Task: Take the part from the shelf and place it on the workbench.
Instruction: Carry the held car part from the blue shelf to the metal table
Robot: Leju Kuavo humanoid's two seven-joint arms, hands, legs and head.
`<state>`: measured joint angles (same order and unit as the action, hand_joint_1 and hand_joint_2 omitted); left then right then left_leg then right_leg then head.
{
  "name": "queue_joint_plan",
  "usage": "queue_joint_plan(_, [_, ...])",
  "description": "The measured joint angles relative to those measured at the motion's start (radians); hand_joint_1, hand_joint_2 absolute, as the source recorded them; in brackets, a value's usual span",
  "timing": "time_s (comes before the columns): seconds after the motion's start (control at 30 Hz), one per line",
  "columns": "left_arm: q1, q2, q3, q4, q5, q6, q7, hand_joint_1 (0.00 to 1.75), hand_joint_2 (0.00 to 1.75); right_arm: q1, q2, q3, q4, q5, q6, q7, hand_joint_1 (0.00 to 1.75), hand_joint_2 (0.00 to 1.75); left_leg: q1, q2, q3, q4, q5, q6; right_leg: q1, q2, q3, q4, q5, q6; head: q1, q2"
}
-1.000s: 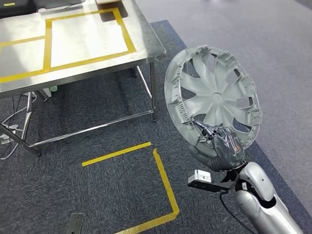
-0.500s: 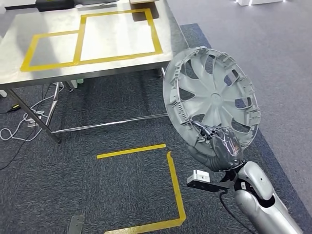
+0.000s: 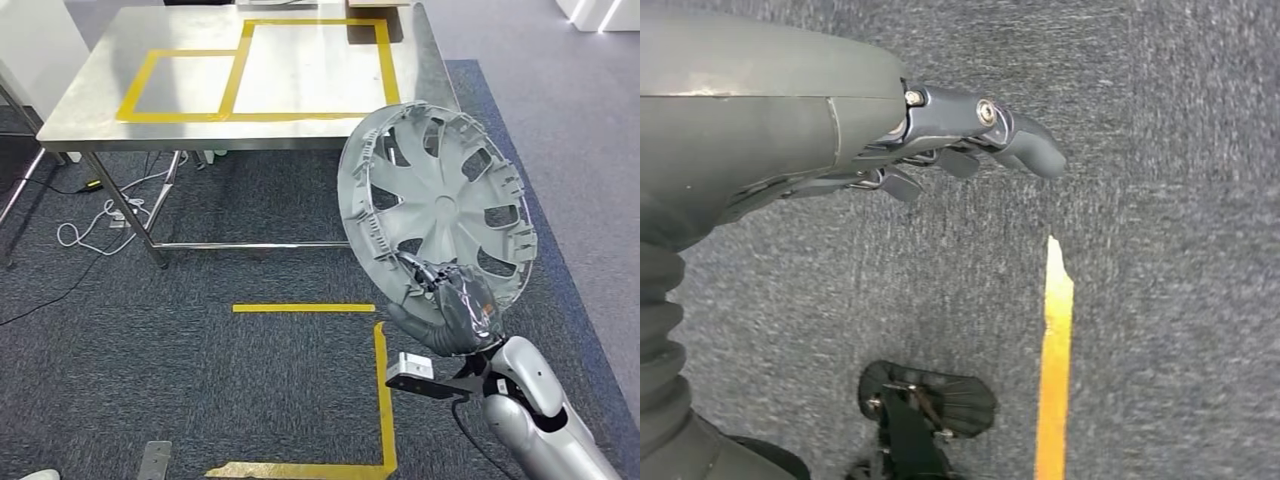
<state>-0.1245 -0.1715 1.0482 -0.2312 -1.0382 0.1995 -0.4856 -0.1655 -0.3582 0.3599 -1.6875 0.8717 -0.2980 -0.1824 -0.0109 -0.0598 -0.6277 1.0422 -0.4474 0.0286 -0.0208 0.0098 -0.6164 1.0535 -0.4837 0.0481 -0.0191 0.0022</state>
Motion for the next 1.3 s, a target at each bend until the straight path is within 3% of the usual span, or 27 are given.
queue_joint_plan(0.07, [0.002, 0.001, -0.001, 0.0, -0.003, -0.002, -0.003, 0.0, 1.75, 0.0, 0.0, 0.0, -0.001, 0.005, -0.005, -0.001, 1.75, 1.75, -0.001, -0.002, -0.004, 0.005, -0.001, -0.005, 0.0, 0.004, 0.005, -0.006, -0.005, -0.012, 0.0, 0.0])
queue_joint_plan(0.13, [0.002, 0.001, -0.002, 0.0, -0.007, -0.003, -0.005, 0.0, 1.75, -0.003, 0.0, 0.0, -0.002, 0.008, -0.009, -0.003, 1.75, 1.75, -0.001, 0.01, -0.009, 0.021, -0.015, -0.014, -0.002, 0.001, 0.008, -0.007, -0.005, -0.023, -0.003, 0.0])
queue_joint_plan(0.2, [-0.001, 0.002, -0.004, 0.0, -0.01, -0.004, -0.006, 0.0, 1.75, -0.008, 0.0, 0.0, -0.004, 0.011, -0.015, -0.009, 1.75, 1.75, 0.002, 0.032, -0.042, 0.1, -0.062, -0.027, -0.004, -0.005, 0.012, -0.008, -0.007, -0.033, -0.006, 0.0])
queue_joint_plan(0.27, [-0.002, 0.001, -0.008, 0.0, -0.015, -0.008, -0.006, 0.0, 1.75, -0.019, 0.001, 0.003, -0.005, 0.016, -0.022, -0.019, 1.75, 1.75, 0.007, 0.043, -0.101, 0.23, -0.118, -0.036, -0.004, -0.01, 0.014, -0.008, -0.009, -0.038, -0.007, 0.0])
queue_joint_plan(0.3, [-0.003, 0.001, -0.01, 0.0, -0.017, -0.01, -0.006, 0.0, 1.75, -0.028, 0.003, 0.006, -0.005, 0.017, -0.024, -0.023, 1.75, 1.75, 0.009, 0.045, -0.122, 0.274, -0.129, -0.037, -0.003, -0.011, 0.015, -0.008, -0.01, -0.039, -0.008, 0.0])
queue_joint_plan(0.33, [-0.003, 0.001, -0.013, 0.0, -0.019, -0.014, -0.006, 0.0, 1.75, -0.04, 0.005, 0.01, -0.005, 0.018, -0.023, -0.026, 1.75, 1.75, 0.01, 0.046, -0.127, 0.283, -0.12, -0.036, -0.003, -0.012, 0.016, -0.008, -0.011, -0.039, -0.008, 0.0])
queue_joint_plan(0.37, [-0.004, 0.001, -0.016, 0.0, -0.02, -0.016, -0.007, 0.0, 1.75, -0.053, 0.007, 0.014, -0.005, 0.018, -0.02, -0.027, 1.75, 1.75, 0.01, 0.046, -0.114, 0.254, -0.094, -0.033, -0.002, -0.013, 0.018, -0.008, -0.011, -0.04, -0.008, 0.0])
queue_joint_plan(0.43, [-0.008, 0.002, -0.022, 0.0, -0.021, -0.021, -0.007, 0.0, 1.75, -0.088, 0.014, 0.023, -0.005, 0.018, -0.01, -0.027, 1.75, 1.75, 0.006, 0.048, -0.054, 0.124, -0.025, -0.02, 0.0, -0.013, 0.022, -0.008, -0.014, -0.038, -0.007, 0.0])
queue_joint_plan(0.47, [-0.01, 0.002, -0.023, 0.0, -0.022, -0.022, -0.007, 0.0, 1.75, -0.107, 0.016, 0.027, -0.004, 0.018, -0.003, -0.026, 1.75, 1.75, 0.002, 0.051, -0.027, 0.064, -0.005, -0.012, 0.001, -0.014, 0.022, -0.009, -0.014, -0.036, -0.007, 0.0])
queue_joint_plan(0.5, [-0.013, 0.003, -0.025, 0.0, -0.024, -0.024, -0.008, 0.0, 1.75, -0.125, 0.018, 0.032, -0.003, 0.018, 0.003, -0.024, 1.75, 1.75, -0.001, 0.053, -0.011, 0.025, 0.003, -0.006, 0.002, -0.014, 0.021, -0.009, -0.015, -0.033, -0.007, 0.0])
queue_joint_plan(0.63, [-0.015, 0.003, -0.03, 0.0, -0.029, -0.028, -0.008, 0.0, 1.75, -0.182, 0.02, 0.053, 0.001, 0.019, 0.018, -0.015, 1.75, 1.75, 0.001, 0.053, 0.005, -0.014, 0.004, 0.005, 0.002, -0.018, 0.017, -0.012, -0.021, -0.012, -0.006, 0.0])
queue_joint_plan(0.7, [-0.017, 0.002, -0.031, 0.0, -0.03, -0.029, -0.008, 0.0, 1.75, -0.203, 0.02, 0.063, 0.002, 0.019, 0.022, -0.011, 1.75, 1.75, 0.007, 0.052, 0.015, -0.029, 0.011, 0.012, 0.003, -0.015, -0.014, 0.05, -0.059, -0.007, -0.003, 0.0])
queue_joint_plan(0.77, [-0.018, 0.001, -0.031, 0.0, -0.03, -0.031, -0.008, 0.0, 1.75, -0.213, 0.02, 0.071, 0.005, 0.019, 0.023, -0.01, 1.75, 1.75, 0.005, 0.051, 0.016, -0.03, 0.01, 0.017, 0.004, -0.012, -0.077, 0.175, -0.111, -0.003, -0.002, 0.0])
queue_joint_plan(0.8, [-0.017, 0.0, -0.032, 0.0, -0.03, -0.032, -0.008, 0.0, 1.75, -0.215, 0.02, 0.074, 0.007, 0.019, 0.024, -0.01, 1.75, 1.75, 0.004, 0.05, 0.016, -0.029, 0.009, 0.018, 0.004, -0.012, -0.106, 0.226, -0.124, 0.0, -0.002, 0.0])
queue_joint_plan(0.83, [-0.016, 0.0, -0.032, 0.0, -0.03, -0.032, -0.008, 0.0, 1.75, -0.216, 0.02, 0.076, 0.008, 0.019, 0.024, -0.01, 1.75, 1.75, 0.004, 0.048, 0.017, -0.028, 0.007, 0.018, 0.004, -0.012, -0.121, 0.245, -0.118, 0.001, -0.002, 0.0])
queue_joint_plan(0.87, [-0.015, -0.001, -0.032, 0.0, -0.03, -0.033, -0.008, 0.0, 1.75, -0.219, 0.02, 0.079, 0.01, 0.02, 0.025, -0.01, 1.75, 1.75, 0.004, 0.047, 0.017, -0.027, 0.005, 0.018, 0.004, -0.012, -0.117, 0.226, -0.093, 0.002, -0.002, 0.0])
queue_joint_plan(0.93, [-0.015, -0.002, -0.033, 0.0, -0.03, -0.033, -0.008, 0.0, 1.75, -0.228, 0.02, 0.084, 0.011, 0.02, 0.028, -0.008, 1.75, 1.75, 0.005, 0.044, 0.019, -0.02, -0.002, 0.013, 0.002, -0.012, -0.066, 0.102, -0.019, 0.002, -0.001, 0.0])
queue_joint_plan(1.0, [-0.015, -0.003, -0.035, 0.0, -0.03, -0.032, -0.009, 0.0, 1.75, -0.238, 0.02, 0.09, 0.012, 0.019, 0.033, -0.001, 1.75, 1.75, 0.002, 0.042, 0.015, -0.009, -0.008, 0.004, 0.003, -0.01, -0.014, -0.001, 0.015, -0.003, -0.002, 0.0])
queue_joint_plan(1.1, [-0.013, -0.004, -0.039, 0.0, -0.029, -0.03, -0.008, 0.0, 1.75, -0.244, 0.02, 0.1, 0.016, 0.018, 0.038, 0.009, 1.75, 1.75, 0.001, 0.041, 0.01, -0.005, -0.009, -0.006, 0.006, -0.009, 0.0, -0.019, 0.012, -0.018, -0.002, 0.0])
queue_joint_plan(1.17, [-0.012, -0.004, -0.04, 0.0, -0.029, -0.028, -0.008, 0.0, 1.75, -0.25, 0.02, 0.104, 0.018, 0.017, 0.038, 0.012, 1.75, 1.75, 0.003, 0.043, 0.002, 0.019, -0.028, -0.018, 0.002, -0.011, 0.005, -0.024, 0.013, -0.03, -0.005, 0.0])
queue_joint_plan(1.23, [-0.012, -0.004, -0.041, 0.0, -0.029, -0.027, -0.008, 0.0, 1.75, -0.256, 0.019, 0.108, 0.018, 0.017, 0.039, 0.016, 1.75, 1.75, 0.007, 0.046, -0.04, 0.114, -0.078, -0.03, -0.001, -0.014, 0.01, -0.027, 0.012, -0.039, -0.009, 0.0])
queue_joint_plan(1.3, [-0.01, -0.004, -0.042, 0.0, -0.027, -0.028, -0.008, 0.0, 1.75, -0.259, 0.019, 0.114, 0.02, 0.017, 0.04, 0.017, 1.75, 1.75, 0.013, 0.046, -0.101, 0.242, -0.128, -0.038, -0.001, -0.015, 0.011, -0.027, 0.011, -0.041, -0.01, 0.0])
